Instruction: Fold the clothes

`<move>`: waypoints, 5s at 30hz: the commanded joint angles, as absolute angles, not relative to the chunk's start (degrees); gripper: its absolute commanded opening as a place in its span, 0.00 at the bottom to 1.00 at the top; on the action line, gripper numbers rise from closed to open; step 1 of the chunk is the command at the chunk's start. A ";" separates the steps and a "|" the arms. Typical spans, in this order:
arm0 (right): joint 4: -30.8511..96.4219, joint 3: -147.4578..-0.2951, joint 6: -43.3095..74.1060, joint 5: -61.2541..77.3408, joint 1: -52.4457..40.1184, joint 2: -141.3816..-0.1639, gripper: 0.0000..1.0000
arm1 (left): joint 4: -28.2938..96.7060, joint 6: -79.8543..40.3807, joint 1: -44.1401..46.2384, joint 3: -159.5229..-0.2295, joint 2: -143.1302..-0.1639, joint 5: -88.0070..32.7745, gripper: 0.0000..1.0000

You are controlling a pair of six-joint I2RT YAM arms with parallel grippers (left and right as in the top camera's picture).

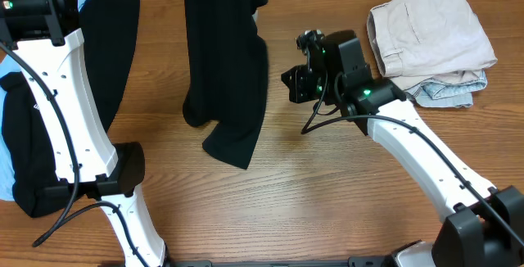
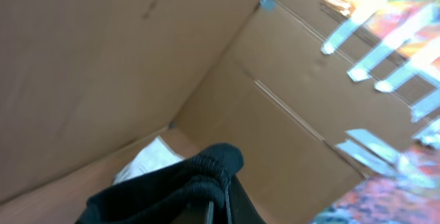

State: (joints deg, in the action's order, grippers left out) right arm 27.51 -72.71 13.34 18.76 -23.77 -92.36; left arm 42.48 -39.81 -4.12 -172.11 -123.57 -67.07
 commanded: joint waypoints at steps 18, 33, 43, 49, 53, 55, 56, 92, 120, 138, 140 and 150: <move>57.39 -104.73 4.80 16.53 -14.90 -88.40 0.04 | 49.45 -25.23 -6.50 -173.01 -122.87 -57.60 0.04; 62.70 -110.21 4.40 21.98 -14.20 -85.91 0.27 | 56.01 -19.00 -2.98 -173.03 -122.78 -57.80 0.04; 64.29 -110.21 4.43 21.93 -12.23 -86.26 0.39 | 54.06 -14.50 5.10 -173.10 -121.51 -54.43 0.04; 67.55 -110.21 4.01 21.93 -11.11 -86.76 0.47 | 42.28 -19.38 3.75 -173.10 -115.87 -54.30 0.04; 68.42 -108.88 4.03 22.09 -11.14 -88.55 0.51 | 39.86 -19.86 2.81 -173.10 -111.85 -49.91 0.04; 68.05 -107.33 4.03 23.81 -11.18 -89.71 0.52 | 40.01 -19.22 2.76 -173.10 -110.56 -47.42 0.04; 67.61 -106.15 4.01 25.65 -11.18 -90.50 0.53 | 40.01 -19.16 2.79 -173.10 -110.04 -46.28 0.04; 28.45 -81.76 -15.11 61.67 -21.39 -103.81 0.94 | 43.66 -17.96 2.72 -172.94 -109.82 -44.99 0.04; 25.04 -81.87 0.80 36.45 -26.89 -107.37 0.14 | 48.42 -17.74 2.46 -172.92 -110.26 -41.47 0.04; 49.47 -94.19 3.33 10.07 -24.49 -87.68 0.04 | 66.81 -5.04 2.15 -172.94 -109.91 -29.58 0.04; 51.88 -95.66 3.33 10.07 -23.68 -84.38 0.04 | 67.85 -3.31 2.15 -172.94 -109.47 -29.36 0.04; 58.52 -97.54 4.80 10.09 -22.09 -70.19 0.04 | 71.42 -1.28 2.15 -173.05 -102.61 -26.28 0.04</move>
